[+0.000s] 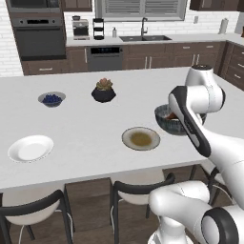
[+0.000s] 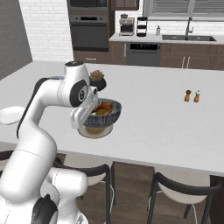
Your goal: Pick the chicken drumstick and avocado from their plates and place them in the bowl. Then put the bowl in the fridge.
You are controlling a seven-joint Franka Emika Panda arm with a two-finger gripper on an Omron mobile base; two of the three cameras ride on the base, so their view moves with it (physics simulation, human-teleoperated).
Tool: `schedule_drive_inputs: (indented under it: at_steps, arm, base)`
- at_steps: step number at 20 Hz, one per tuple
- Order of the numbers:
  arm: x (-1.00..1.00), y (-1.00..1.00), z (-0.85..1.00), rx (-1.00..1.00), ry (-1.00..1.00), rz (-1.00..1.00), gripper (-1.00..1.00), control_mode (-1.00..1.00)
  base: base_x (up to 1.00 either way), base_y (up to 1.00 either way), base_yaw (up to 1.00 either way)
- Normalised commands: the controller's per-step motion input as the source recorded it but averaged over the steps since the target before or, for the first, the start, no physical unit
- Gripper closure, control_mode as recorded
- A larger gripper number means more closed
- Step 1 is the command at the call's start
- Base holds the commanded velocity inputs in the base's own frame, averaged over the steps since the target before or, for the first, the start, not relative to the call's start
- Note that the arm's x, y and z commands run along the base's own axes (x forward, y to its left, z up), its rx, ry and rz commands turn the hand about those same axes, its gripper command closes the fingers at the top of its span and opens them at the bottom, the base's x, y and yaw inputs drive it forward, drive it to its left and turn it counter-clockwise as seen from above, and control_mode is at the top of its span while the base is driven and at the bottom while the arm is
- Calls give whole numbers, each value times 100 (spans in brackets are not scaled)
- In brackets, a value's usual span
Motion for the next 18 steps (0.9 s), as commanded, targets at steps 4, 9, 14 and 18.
schedule_drive_inputs:
  at_steps: [4, 9, 14, 18]
  arm:
    - [0, -1, 0, 0, 0, 0, 100, 100]
    - [0, 0, 0, 0, 0, 0, 100, 100]
    - [0, 0, 0, 0, 0, 0, 100, 100]
    - [0, 0, 0, 0, 0, 0, 100, 100]
  base:
    - [-18, -10, -6]
    - [-80, -12, -45]
    - [-41, 0, -75]
    - [-18, 0, -93]
